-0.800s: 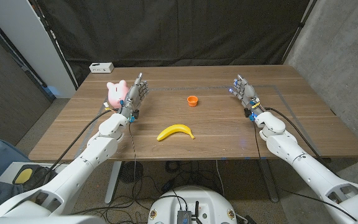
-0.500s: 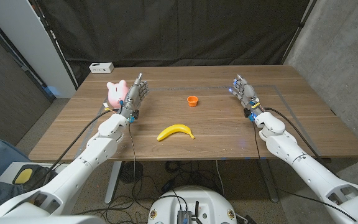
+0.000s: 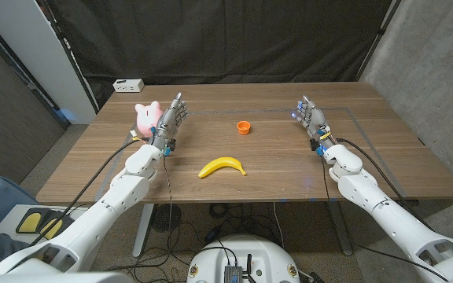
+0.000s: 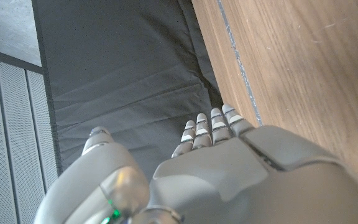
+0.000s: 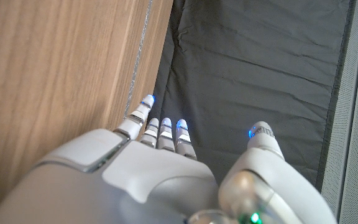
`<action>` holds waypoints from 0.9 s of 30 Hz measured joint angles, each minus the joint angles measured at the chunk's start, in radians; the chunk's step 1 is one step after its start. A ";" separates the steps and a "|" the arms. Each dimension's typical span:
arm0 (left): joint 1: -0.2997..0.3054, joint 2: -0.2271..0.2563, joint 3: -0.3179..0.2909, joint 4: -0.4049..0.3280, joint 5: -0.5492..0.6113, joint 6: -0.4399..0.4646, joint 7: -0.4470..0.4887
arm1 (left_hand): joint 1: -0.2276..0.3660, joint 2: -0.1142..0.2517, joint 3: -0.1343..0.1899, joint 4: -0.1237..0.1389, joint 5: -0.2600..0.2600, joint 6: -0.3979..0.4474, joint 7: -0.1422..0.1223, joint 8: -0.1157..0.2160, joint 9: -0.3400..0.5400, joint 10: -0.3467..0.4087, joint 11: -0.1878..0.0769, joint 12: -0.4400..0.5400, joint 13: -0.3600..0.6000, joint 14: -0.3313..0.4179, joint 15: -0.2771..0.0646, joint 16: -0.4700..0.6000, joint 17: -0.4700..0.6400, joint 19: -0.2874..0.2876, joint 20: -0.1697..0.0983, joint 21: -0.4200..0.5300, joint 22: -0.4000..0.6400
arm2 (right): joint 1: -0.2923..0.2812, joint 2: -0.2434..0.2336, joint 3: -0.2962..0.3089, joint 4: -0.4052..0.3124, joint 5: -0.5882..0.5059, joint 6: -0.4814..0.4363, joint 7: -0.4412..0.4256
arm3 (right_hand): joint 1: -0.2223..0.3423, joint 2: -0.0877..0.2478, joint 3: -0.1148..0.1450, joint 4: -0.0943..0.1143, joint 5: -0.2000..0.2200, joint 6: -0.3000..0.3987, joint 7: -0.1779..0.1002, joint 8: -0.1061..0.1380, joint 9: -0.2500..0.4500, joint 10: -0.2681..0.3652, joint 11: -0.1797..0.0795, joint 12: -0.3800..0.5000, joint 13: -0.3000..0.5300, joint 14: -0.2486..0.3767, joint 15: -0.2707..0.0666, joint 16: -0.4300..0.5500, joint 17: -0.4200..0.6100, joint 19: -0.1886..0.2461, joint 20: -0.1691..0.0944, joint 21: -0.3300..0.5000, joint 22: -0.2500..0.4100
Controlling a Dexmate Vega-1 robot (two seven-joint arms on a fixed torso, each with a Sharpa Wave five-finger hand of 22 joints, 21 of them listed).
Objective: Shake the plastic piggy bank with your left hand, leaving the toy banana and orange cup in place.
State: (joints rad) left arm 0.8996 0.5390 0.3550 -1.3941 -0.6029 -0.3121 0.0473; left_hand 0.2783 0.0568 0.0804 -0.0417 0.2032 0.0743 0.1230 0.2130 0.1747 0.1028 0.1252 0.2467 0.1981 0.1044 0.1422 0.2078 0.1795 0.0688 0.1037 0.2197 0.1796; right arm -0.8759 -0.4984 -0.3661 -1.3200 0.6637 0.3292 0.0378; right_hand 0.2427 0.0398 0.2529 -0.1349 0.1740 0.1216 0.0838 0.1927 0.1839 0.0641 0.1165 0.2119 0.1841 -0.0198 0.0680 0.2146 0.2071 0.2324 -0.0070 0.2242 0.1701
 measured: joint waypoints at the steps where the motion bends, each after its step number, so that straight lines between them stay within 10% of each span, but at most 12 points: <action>1: 0.001 0.000 0.000 0.000 0.004 -0.004 0.004 | 0.007 0.007 0.003 -0.003 -0.002 0.009 0.002 0.002 0.000 0.009 -0.001 0.005 0.000 0.004 -0.004 0.000 0.000 0.008 0.001 0.000 0.000 | -0.001 0.000 0.001 0.000 0.000 0.003 0.001 | 0.000 0.000 0.000 0.000 0.000 0.000 0.000 0.000 0.000 0.000 0.000 0.000 0.000 0.000 0.000 0.000 0.000 0.000 0.000 0.000 0.000; 27: 0.019 0.040 -0.034 -0.020 0.180 -0.118 0.126 | 0.052 0.010 0.019 -0.036 -0.011 0.071 0.000 0.004 0.000 0.078 -0.007 0.020 0.000 0.075 -0.010 0.008 0.000 0.078 0.016 0.018 0.000 | -0.023 0.008 0.003 -0.009 -0.017 0.054 -0.003 | 0.009 0.009 0.000 0.000 0.000 0.000 0.000 0.000 0.000 -0.011 0.000 -0.005 0.000 -0.009 0.001 -0.004 0.000 0.005 -0.005 -0.015 0.000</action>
State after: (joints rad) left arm 0.9183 0.5793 0.3208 -1.4138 -0.4231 -0.4296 0.1734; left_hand 0.3307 0.0673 0.0999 -0.0776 0.1920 0.1449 0.1232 0.2166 0.1745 0.1807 0.1179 0.2670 0.1979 0.1789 0.1322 0.2156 0.1794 0.1464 0.1200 0.2372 0.1795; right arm -0.8993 -0.4905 -0.3636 -1.3290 0.6463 0.3835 0.0352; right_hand 0.2519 0.0490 0.2529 -0.1349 0.1740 0.1215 0.0838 0.1927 0.1838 0.0532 0.1161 0.2071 0.1839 -0.0292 0.0694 0.2106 0.2071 0.2378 -0.0124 0.2090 0.1700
